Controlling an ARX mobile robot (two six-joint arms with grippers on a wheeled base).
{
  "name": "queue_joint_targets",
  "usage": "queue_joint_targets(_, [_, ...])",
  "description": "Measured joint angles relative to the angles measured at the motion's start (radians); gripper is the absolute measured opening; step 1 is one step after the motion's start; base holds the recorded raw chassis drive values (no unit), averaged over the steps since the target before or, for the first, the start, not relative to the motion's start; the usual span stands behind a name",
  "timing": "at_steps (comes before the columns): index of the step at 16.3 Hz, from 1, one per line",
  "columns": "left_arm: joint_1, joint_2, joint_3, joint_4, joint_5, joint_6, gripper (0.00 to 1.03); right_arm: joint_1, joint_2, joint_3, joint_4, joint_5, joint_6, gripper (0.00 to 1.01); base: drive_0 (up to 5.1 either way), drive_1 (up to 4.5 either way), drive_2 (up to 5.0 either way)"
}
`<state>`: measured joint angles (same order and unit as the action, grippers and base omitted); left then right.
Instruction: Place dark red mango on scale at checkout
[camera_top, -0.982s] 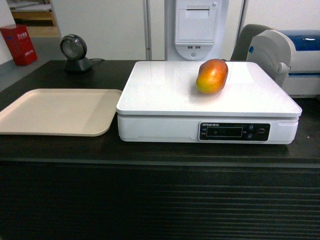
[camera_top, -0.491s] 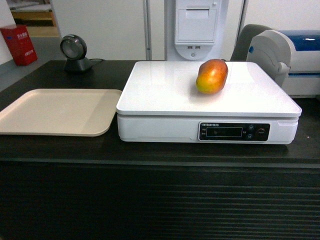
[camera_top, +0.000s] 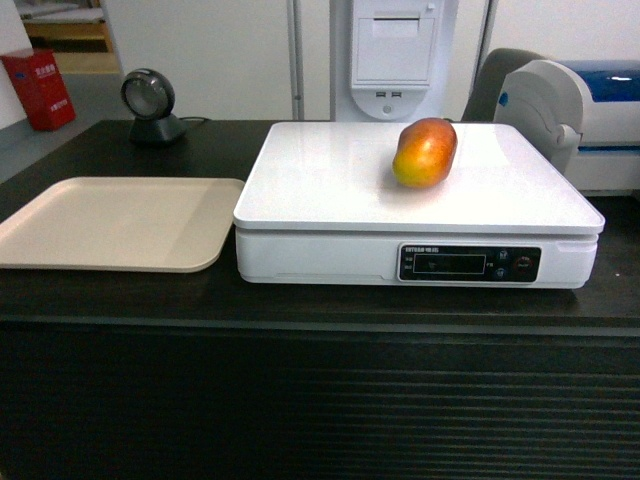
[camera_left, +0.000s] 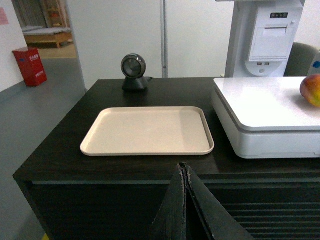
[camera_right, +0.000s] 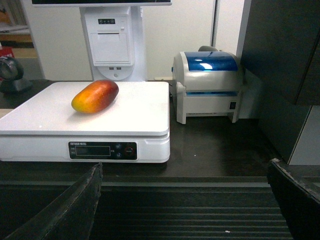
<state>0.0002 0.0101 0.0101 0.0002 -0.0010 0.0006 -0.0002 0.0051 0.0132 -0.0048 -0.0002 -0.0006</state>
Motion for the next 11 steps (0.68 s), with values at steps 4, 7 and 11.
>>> queue_joint_targets(4, [0.000,0.000,0.000,-0.004,0.000,0.000,0.13,0.000,0.000,0.000,0.001,0.000,0.000,0.98,0.0,0.00,0.0])
queue_joint_targets(7, [0.000,0.000,0.000,-0.004,0.000,0.000,0.49,0.000,0.000,0.000,0.001,0.000,0.000,0.98,0.0,0.00,0.0])
queue_joint_targets(11, [0.000,0.000,0.000,-0.004,0.000,0.000,0.82,0.000,0.000,0.000,0.001,0.000,0.000,0.98,0.0,0.00,0.0])
